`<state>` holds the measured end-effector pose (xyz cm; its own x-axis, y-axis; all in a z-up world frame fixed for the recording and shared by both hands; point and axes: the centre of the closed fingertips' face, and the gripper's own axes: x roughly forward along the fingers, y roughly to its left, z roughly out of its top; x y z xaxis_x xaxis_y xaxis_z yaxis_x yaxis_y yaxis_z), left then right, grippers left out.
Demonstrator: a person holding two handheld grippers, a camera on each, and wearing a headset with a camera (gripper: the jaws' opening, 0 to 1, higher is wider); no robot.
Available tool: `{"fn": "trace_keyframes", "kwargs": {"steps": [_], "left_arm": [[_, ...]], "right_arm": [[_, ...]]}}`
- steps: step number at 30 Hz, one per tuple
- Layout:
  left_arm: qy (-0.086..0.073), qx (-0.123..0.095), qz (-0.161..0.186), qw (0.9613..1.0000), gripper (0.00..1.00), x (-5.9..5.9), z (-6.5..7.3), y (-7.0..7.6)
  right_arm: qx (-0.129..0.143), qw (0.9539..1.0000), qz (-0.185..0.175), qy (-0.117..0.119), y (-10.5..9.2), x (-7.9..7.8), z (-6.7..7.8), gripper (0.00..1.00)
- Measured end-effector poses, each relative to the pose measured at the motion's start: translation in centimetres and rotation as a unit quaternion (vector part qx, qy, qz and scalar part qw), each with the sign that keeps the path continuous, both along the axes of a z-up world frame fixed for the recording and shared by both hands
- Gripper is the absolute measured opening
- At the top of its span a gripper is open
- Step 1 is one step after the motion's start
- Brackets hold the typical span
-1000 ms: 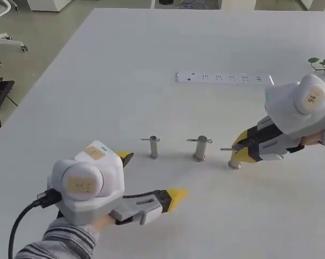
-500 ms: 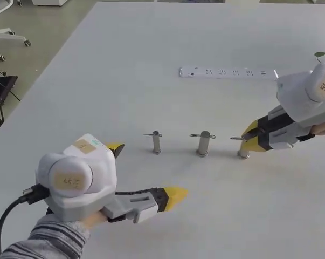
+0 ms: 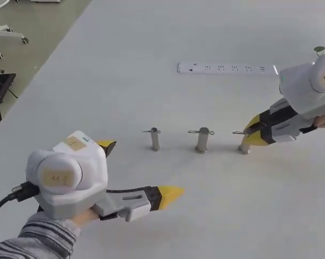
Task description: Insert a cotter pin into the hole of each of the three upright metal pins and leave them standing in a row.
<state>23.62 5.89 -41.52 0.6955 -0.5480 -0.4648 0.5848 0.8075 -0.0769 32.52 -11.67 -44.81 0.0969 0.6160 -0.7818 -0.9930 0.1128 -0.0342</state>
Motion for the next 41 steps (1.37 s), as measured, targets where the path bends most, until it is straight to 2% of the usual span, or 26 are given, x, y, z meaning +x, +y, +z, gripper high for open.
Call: {"fn": "trace_keyframes", "kwargs": {"steps": [10,15,17,18,20,21,22,23,24,25,26,28,30,31,33,36,39,40,41], "left_arm": [[0.001,-0.004,0.002,1.0,0.99,0.4,0.1,-0.1],[0.003,-0.002,0.001,1.0,0.98,0.4,0.0,-0.1],[0.004,-0.004,0.002,1.0,0.98,0.6,0.0,-0.1],[0.004,-0.005,0.003,1.0,0.97,0.6,0.1,-0.1],[0.003,-0.009,0.01,0.9999,0.97,1.0,0.3,0.1],[0.004,-0.015,0.014,0.9998,0.96,1.2,0.5,0.1],[0.005,-0.02,0.018,0.9996,0.96,1.4,0.6,0.1],[0.006,-0.025,0.019,0.9995,0.96,1.6,0.7,0.1],[0.007,-0.028,0.021,0.9994,0.95,1.7,0.8,0.1],[0.008,-0.03,0.021,0.9993,0.94,1.8,0.9,0.0],[0.007,-0.033,0.024,0.9992,0.94,2.0,1.0,0.0],[0.007,-0.035,0.025,0.999,0.94,2.2,1.1,-0.1],[0.01,-0.038,0.03,0.9988,0.94,2.5,1.3,-0.1],[0.009,-0.038,0.032,0.9987,0.93,2.6,1.4,-0.1],[0.011,-0.039,0.037,0.9985,0.93,2.8,1.5,-0.1],[0.014,-0.047,0.038,0.9981,0.93,2.8,1.7,-0.2],[0.009,-0.043,0.035,0.9984,0.93,2.7,1.7,-0.3],[0.01,-0.041,0.033,0.9986,0.94,2.6,1.7,-0.4],[0.012,-0.036,0.029,0.9988,0.94,2.5,1.6,-0.5]], "right_arm": [[-0.012,0.9996,0.022,-0.016,-0.3,0.3,-0.4,0.1],[-0.021,0.9989,0.031,-0.026,-0.4,0.2,-0.4,0.15],[-0.023,0.9989,0.025,-0.033,-0.5,0.2,-0.1,0.18],[-0.018,0.999,0.01,-0.04,-0.5,0.4,0.2,0.21],[0.0,0.9989,-0.009,-0.046,-0.3,0.6,0.9,0.23],[0.015,0.9985,-0.029,-0.045,-0.2,0.6,1.5,0.25],[0.02,0.9981,-0.042,-0.042,-0.2,0.6,1.8,0.27],[0.023,0.9969,-0.057,-0.048,-0.2,0.8,2.1,0.33],[0.034,0.9949,-0.064,-0.071,-0.1,1.1,2.7,0.4],[0.042,0.9937,-0.066,-0.08,0.1,1.1,3.1,0.45],[0.048,0.9928,-0.077,-0.079,0.1,0.9,3.4,0.51],[0.06,0.9904,-0.11,-0.059,0.2,0.2,3.8,0.55],[0.065,0.9882,-0.126,-0.057,0.2,-0.4,4.1,0.61],[0.07,0.986,-0.14,-0.057,0.2,-0.7,4.2,0.64],[0.068,0.9812,-0.176,-0.039,-0.1,-1.4,4.0,0.7],[0.087,0.9774,-0.187,-0.046,0.2,-2.5,4.2,0.75],[0.095,0.9723,-0.208,-0.047,0.2,-3.5,4.2,0.79],[0.107,0.9652,-0.235,-0.044,0.1,-3.6,4.3,0.8],[0.114,0.9616,-0.246,-0.04,0.1,-3.7,4.3,0.81]]}}
